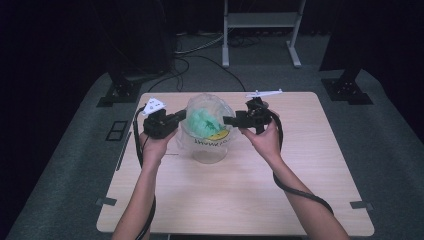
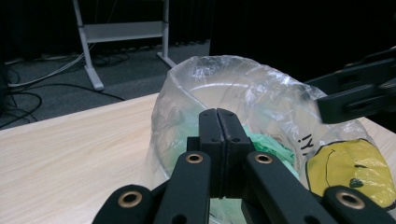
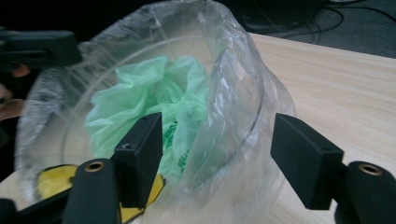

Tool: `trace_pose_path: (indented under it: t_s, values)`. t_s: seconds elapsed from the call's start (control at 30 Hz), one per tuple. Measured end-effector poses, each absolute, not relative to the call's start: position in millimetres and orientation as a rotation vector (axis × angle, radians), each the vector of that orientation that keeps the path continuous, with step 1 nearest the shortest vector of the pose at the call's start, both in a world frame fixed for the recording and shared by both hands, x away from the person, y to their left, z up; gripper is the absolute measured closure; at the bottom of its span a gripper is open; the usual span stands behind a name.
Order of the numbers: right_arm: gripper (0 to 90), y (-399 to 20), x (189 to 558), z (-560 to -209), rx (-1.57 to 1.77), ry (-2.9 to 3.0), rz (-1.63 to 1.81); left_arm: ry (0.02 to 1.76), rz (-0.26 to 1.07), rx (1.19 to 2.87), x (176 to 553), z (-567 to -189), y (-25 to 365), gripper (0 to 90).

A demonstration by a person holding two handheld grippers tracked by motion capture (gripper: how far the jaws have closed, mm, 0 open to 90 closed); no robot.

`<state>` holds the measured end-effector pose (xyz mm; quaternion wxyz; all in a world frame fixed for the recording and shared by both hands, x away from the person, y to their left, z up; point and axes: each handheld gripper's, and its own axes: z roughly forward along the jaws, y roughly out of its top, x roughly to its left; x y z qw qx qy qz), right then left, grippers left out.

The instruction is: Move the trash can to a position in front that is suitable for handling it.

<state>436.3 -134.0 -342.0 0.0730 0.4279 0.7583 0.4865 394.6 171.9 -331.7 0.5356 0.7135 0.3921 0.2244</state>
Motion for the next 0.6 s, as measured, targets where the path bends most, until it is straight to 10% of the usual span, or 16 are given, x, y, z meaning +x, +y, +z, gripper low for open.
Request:
trace_pose_path:
  t_s: [0.27,0.6]
  values:
    - [75.2,-129,439,-336,1.328,2.216,1.374,0.921,0.532,1.687,394,-326,172,90.0]
    - [86.7,-120,429,-320,1.241,2.245,1.383,0.887,0.51,1.667,394,-322,164,90.0]
